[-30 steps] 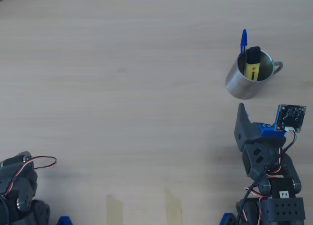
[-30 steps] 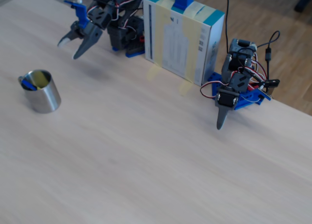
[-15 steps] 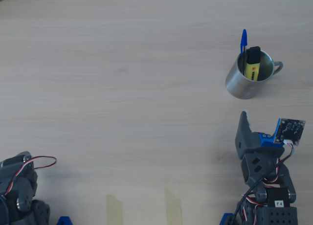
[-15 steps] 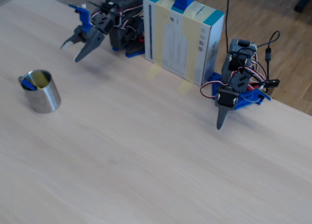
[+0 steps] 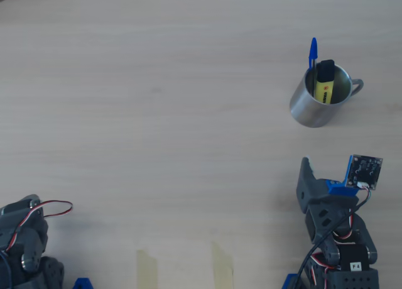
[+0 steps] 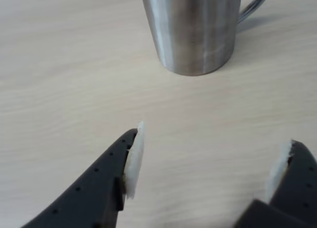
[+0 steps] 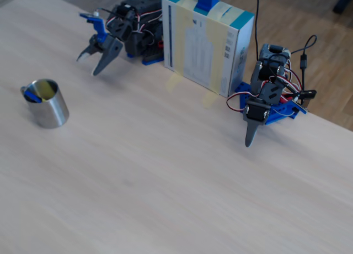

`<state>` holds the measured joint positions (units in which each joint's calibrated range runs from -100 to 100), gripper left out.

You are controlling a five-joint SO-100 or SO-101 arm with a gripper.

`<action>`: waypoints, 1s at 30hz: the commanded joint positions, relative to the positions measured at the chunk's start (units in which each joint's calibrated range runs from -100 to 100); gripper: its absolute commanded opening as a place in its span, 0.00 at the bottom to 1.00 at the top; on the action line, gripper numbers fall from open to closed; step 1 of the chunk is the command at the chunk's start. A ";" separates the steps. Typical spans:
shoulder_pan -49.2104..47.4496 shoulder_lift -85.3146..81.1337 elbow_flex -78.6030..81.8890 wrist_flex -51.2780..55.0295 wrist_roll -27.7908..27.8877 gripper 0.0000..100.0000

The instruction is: Grab the blue pen and put it in the silver cup.

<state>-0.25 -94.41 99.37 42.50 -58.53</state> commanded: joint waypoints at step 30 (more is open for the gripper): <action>-2.63 -3.26 0.45 31.59 -1.33 0.33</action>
<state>-3.09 -97.25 99.28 72.43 -59.97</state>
